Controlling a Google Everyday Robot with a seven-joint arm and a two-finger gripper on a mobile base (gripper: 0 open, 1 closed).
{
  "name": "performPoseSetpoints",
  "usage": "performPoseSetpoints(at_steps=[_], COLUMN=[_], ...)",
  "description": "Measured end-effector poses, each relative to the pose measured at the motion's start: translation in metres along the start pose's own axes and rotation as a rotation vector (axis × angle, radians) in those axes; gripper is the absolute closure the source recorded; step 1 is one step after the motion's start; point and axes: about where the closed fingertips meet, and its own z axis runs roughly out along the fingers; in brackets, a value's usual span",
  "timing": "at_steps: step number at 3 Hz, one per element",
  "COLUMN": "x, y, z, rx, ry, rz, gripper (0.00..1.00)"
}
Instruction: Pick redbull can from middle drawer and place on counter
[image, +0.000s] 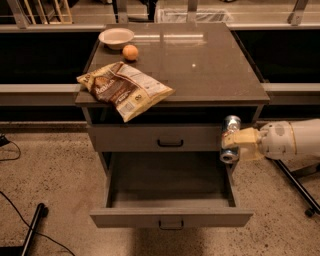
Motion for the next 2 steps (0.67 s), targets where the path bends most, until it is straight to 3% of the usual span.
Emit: performPoseSetpoints(at_steps=[1,2], x=[0.006,0.039], y=[-0.054,-0.089], z=[0.012,0.027], rx=[-0.072,-0.186], ry=[0.050,0.121], rz=[-0.126,-0.168], gripper=[1.00,1.00])
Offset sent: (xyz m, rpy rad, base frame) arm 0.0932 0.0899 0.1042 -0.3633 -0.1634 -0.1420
